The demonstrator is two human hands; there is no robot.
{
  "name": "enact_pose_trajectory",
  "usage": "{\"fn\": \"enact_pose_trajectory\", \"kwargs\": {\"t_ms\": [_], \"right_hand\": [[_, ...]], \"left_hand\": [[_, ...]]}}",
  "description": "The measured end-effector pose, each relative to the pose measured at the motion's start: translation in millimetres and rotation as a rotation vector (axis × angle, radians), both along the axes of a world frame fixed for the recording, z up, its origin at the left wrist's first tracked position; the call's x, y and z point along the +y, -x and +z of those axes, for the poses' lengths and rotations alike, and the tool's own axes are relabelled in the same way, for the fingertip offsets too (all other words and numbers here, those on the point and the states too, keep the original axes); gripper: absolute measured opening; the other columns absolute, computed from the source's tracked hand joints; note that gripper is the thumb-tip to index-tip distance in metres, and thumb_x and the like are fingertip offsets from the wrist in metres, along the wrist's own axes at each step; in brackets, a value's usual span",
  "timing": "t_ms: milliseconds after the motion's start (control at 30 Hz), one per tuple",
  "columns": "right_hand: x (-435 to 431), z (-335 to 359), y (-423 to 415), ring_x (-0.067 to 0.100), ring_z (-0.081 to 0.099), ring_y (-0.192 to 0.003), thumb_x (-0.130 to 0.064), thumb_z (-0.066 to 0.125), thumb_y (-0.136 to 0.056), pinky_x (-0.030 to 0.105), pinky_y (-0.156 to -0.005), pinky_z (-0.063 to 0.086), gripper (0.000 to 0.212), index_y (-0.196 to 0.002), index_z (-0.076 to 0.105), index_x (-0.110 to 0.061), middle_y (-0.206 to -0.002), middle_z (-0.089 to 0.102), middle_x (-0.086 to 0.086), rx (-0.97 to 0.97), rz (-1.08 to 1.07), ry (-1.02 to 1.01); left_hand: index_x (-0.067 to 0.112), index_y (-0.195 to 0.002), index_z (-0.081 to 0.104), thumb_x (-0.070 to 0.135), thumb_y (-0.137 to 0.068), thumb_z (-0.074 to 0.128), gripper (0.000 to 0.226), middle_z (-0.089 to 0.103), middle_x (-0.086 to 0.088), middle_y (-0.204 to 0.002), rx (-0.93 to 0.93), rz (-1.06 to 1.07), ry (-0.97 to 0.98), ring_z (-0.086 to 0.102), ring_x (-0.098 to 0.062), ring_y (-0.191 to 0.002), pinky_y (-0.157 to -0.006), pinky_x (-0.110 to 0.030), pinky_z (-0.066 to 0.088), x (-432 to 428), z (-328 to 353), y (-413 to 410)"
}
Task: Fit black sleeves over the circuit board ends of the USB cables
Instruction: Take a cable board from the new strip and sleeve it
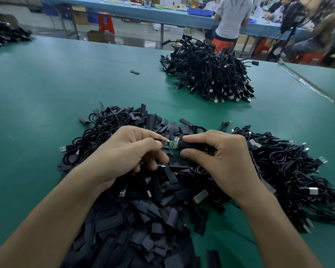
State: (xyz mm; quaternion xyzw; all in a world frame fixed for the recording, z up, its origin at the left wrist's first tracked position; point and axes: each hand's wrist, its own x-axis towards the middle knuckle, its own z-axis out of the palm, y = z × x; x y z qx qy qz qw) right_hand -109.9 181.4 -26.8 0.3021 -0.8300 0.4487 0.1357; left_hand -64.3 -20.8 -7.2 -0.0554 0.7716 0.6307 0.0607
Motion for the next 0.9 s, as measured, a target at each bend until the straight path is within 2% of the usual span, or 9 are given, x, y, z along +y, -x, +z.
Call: {"fn": "enact_pose_trajectory", "kwargs": {"t_ms": [267, 433, 533, 633, 900], "right_hand": [[-5.2, -1.7, -3.5, -0.001, 0.069, -0.084, -0.021, 0.086, -0.073, 0.014, -0.078, 0.049, 0.030, -0.102, 0.079, -0.017, -0.090, 0.075, -0.008, -0.009, 0.054, 0.029], [-6.5, -3.4, -2.7, -0.001, 0.068, -0.085, -0.018, 0.084, -0.074, 0.013, -0.078, 0.049, 0.027, -0.101, 0.078, -0.019, -0.091, 0.074, -0.010, 0.034, 0.031, 0.064], [-4.2, -3.6, -1.5, -0.001, 0.068, -0.085, -0.019, 0.084, -0.075, 0.011, -0.076, 0.048, 0.026, -0.100, 0.078, -0.022, -0.091, 0.073, -0.015, 0.004, 0.024, 0.124], [-3.5, -3.1, -0.8, -0.002, 0.068, -0.084, -0.022, 0.083, -0.075, 0.010, -0.075, 0.048, 0.024, -0.099, 0.079, -0.020, -0.090, 0.074, -0.015, 0.016, 0.021, 0.132], [-4.3, -3.0, -1.7, 0.000, 0.069, -0.084, -0.021, 0.083, -0.075, 0.014, -0.077, 0.051, 0.025, -0.099, 0.078, -0.017, -0.090, 0.075, -0.010, 0.040, 0.051, 0.086]], "left_hand": [[0.020, -0.088, 0.076, 0.009, -0.098, 0.053, 0.027, 0.076, -0.004, -0.075, 0.029, -0.062, 0.006, 0.059, -0.005, -0.052, -0.040, -0.012, 0.036, 2.7, -1.5, -2.1], [0.021, -0.094, 0.075, 0.008, -0.095, 0.058, 0.021, 0.077, 0.000, -0.079, 0.024, -0.078, 0.035, 0.059, -0.003, -0.057, -0.043, -0.012, 0.039, 3.6, -2.7, -1.4], [0.019, -0.091, 0.072, 0.018, -0.090, 0.065, 0.007, 0.077, -0.004, -0.082, 0.049, -0.016, -0.008, 0.063, -0.006, -0.060, -0.046, -0.014, 0.044, 3.2, -1.7, -1.0], [0.013, -0.079, 0.070, 0.028, -0.091, 0.065, 0.020, 0.076, -0.007, -0.076, 0.074, 0.058, -0.037, 0.063, -0.007, -0.056, -0.047, -0.014, 0.046, 1.0, -1.2, 0.9], [0.009, -0.079, 0.071, 0.019, -0.091, 0.066, 0.017, 0.075, -0.005, -0.072, 0.096, 0.032, -0.023, 0.061, -0.005, -0.055, -0.051, -0.013, 0.047, 2.6, 0.2, -0.8]]}}
